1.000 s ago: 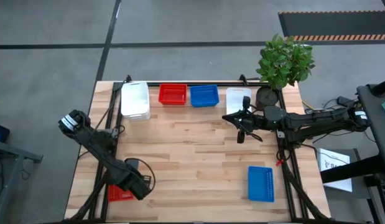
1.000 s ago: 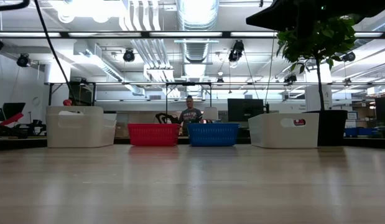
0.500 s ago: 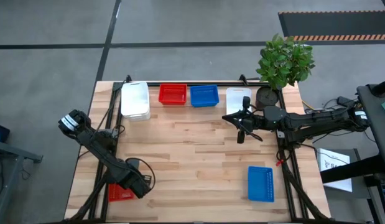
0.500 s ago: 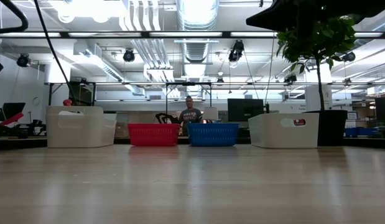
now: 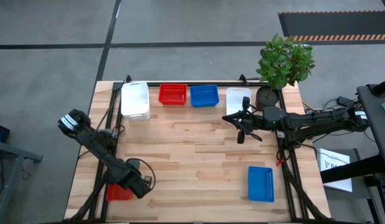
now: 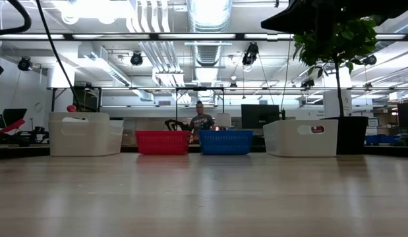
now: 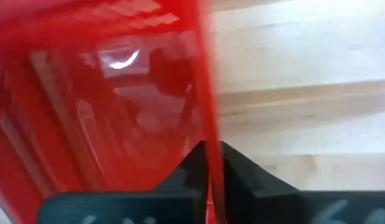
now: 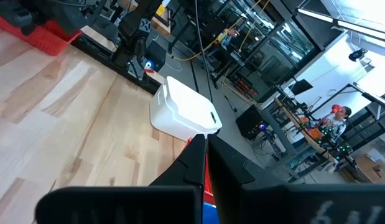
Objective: Stack baskets by color
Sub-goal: Stack the bottom red bin on the red bins
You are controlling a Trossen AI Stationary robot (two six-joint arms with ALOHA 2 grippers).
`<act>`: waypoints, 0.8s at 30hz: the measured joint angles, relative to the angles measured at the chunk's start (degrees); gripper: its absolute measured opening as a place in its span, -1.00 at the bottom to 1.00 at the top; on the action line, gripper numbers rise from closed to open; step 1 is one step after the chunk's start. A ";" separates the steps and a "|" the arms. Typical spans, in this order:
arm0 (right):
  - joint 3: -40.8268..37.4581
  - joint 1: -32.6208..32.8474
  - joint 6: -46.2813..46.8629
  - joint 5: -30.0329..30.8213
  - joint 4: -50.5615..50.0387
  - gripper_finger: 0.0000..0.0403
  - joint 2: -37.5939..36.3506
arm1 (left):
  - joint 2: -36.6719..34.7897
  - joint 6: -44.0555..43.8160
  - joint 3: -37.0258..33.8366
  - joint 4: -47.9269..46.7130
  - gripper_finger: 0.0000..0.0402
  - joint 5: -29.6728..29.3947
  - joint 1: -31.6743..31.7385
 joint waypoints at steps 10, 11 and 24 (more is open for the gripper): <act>0.00 0.00 0.28 0.00 -0.07 -0.96 0.02 | -4.52 10.21 7.44 -0.31 -1.00 8.78 2.91; 0.00 0.00 0.27 0.00 -0.07 -0.96 0.02 | -4.66 13.74 8.59 -0.24 -1.00 8.59 3.27; -0.04 0.01 0.51 -0.02 -1.62 -0.96 -0.24 | -4.67 61.77 22.70 -2.17 -1.00 -16.19 13.46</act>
